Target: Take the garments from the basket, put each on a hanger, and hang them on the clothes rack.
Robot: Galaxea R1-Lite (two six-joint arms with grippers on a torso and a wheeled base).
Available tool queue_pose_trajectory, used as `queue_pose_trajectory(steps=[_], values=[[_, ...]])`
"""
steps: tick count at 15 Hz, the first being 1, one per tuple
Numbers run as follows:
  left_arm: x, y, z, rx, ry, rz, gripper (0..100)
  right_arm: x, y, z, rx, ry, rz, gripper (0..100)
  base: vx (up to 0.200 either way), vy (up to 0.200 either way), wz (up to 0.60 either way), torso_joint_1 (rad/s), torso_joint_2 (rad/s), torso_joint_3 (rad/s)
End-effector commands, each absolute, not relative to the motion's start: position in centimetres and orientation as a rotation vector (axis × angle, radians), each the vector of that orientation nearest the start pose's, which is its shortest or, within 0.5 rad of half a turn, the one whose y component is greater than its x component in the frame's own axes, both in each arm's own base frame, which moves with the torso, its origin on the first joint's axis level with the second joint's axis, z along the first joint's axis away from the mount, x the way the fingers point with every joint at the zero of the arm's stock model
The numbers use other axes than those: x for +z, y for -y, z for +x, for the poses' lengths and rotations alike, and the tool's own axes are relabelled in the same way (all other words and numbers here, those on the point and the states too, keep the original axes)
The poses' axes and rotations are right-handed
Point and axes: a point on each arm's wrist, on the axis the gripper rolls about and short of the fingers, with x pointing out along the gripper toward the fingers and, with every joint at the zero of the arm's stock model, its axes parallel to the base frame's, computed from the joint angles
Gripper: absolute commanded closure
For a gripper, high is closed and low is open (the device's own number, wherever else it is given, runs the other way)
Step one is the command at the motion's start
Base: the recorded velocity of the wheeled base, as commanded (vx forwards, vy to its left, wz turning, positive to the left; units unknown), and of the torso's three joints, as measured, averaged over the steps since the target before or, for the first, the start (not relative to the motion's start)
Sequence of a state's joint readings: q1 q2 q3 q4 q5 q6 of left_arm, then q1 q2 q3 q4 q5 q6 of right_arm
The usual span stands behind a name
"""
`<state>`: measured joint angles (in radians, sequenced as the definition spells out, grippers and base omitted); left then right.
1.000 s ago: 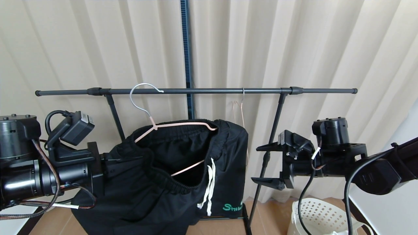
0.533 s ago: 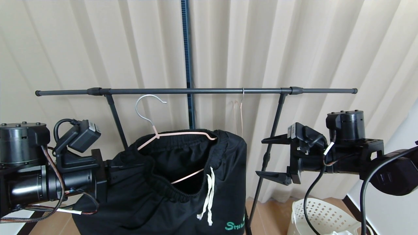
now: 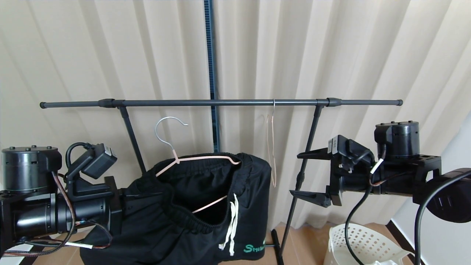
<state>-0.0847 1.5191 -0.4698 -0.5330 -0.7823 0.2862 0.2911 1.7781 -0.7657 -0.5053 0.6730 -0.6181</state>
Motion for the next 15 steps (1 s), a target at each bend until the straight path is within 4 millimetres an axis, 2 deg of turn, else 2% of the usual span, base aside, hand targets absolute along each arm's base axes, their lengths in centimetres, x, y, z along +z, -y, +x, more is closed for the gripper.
queue_pose_trajectory(steps=[1,4,9,15], values=[[13.7,3.4,22.1,-0.904,-0.383,0.07,100,13.9,-10.1,28.7,1.061,-0.207,-0.46,0,0.0,0.0,0.0,0.0,0.0,0.0],[14.2,3.5,23.7,-0.817,-0.418,0.002,100,13.9,-10.1,28.7,1.057,-0.207,-0.463,0,0.0,0.0,0.0,0.0,0.0,0.0],[15.2,5.3,27.8,-0.68,-0.444,-0.083,100,13.9,-10.2,28.8,1.055,-0.204,-0.464,0,0.0,0.0,0.0,0.0,0.0,0.0],[14.2,7.4,32.0,-0.575,-0.478,-0.118,100,14.0,-10.2,28.8,1.055,-0.203,-0.464,0,0.0,0.0,0.0,0.0,0.0,0.0]])
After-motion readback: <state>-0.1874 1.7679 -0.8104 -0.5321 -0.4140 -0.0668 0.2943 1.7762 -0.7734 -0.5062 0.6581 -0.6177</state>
